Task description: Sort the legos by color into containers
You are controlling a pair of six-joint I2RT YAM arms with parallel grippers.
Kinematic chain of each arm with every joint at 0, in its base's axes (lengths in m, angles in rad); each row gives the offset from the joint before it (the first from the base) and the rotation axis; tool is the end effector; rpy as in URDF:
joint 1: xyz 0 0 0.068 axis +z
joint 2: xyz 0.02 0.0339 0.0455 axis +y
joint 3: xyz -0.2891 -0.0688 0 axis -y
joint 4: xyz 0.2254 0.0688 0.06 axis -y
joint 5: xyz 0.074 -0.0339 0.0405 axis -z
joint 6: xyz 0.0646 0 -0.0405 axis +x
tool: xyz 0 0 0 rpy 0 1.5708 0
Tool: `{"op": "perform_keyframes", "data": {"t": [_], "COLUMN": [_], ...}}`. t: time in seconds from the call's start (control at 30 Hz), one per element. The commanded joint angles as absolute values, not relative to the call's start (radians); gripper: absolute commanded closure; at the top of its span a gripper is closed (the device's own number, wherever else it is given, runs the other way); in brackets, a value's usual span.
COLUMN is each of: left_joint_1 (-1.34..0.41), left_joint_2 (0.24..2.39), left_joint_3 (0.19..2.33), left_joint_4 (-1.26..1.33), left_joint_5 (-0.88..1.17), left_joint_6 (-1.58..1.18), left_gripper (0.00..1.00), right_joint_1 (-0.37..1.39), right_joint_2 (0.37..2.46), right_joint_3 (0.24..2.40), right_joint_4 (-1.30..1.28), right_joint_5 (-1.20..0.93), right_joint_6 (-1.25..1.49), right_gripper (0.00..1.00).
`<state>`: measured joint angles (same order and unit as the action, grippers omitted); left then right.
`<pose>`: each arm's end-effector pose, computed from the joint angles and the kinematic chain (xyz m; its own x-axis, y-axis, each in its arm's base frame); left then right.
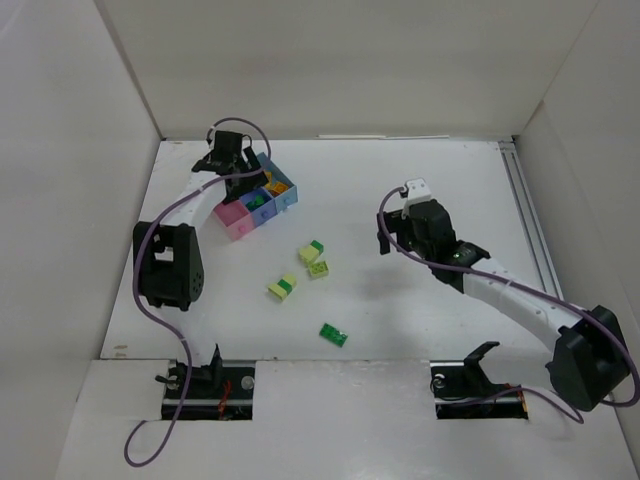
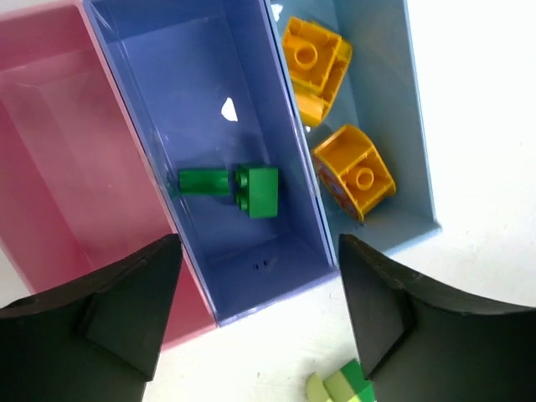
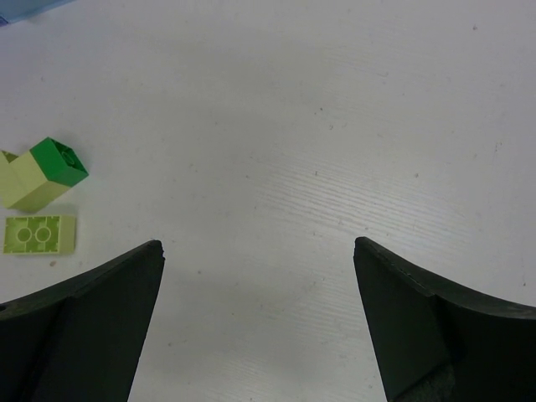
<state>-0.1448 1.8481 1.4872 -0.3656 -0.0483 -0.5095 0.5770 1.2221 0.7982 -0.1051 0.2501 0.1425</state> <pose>0.4307 -0.0596 0.2761 -0.6267 -0.4009 -0.6682 -0.2260 0.9141 -0.3366 0.2344 0.1335 0.2782 -0.4683 -0.1406 -0.8723 -0.2859 0.9583 -0.0010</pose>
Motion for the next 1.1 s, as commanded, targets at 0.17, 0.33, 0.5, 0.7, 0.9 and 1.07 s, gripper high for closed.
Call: {"op": "perform_keyframes", "data": {"t": [0.17,0.33,0.5,0.7,0.9,1.07], "left_joint_1": [-0.495,-0.834,-0.931,-0.989,-1.103,-1.172], "left_joint_2": [1.531,1.422,1.405,1.460,1.561,1.579], "left_joint_3": [1.258,1.112,1.081,1.046,1.121,1.087], "left_joint_4": [-0.371,-0.440,-0.549,-0.629,-0.730,-0.736], "left_joint_5": [-0.066,-0.126,-0.009,0.036,-0.015,-0.015], "left_joint_6": [-0.382,-0.411,-0.679,-1.070,-1.331,-1.590], "left_gripper": [0.05,0.01,0.03,0.03,0.06,0.01], "right_joint_1": [0.554,0.491,0.477,0.477,0.477,0.477], "right_joint_2": [1.120,1.120,1.120,1.130,1.131,1.072], "right_joint_3": [0.730,0.739,0.729,0.719,0.732,0.723], "right_joint_4": [-0.094,-0.195,-0.216,-0.227,-0.219,-0.241], "right_joint_5": [0.224,0.149,0.124,0.135,0.124,0.124], "right_joint_6": [0.170,0.181,0.163,0.196,0.184,0.184], "right_gripper": [0.00,0.00,0.00,0.00,0.00,0.00]}}
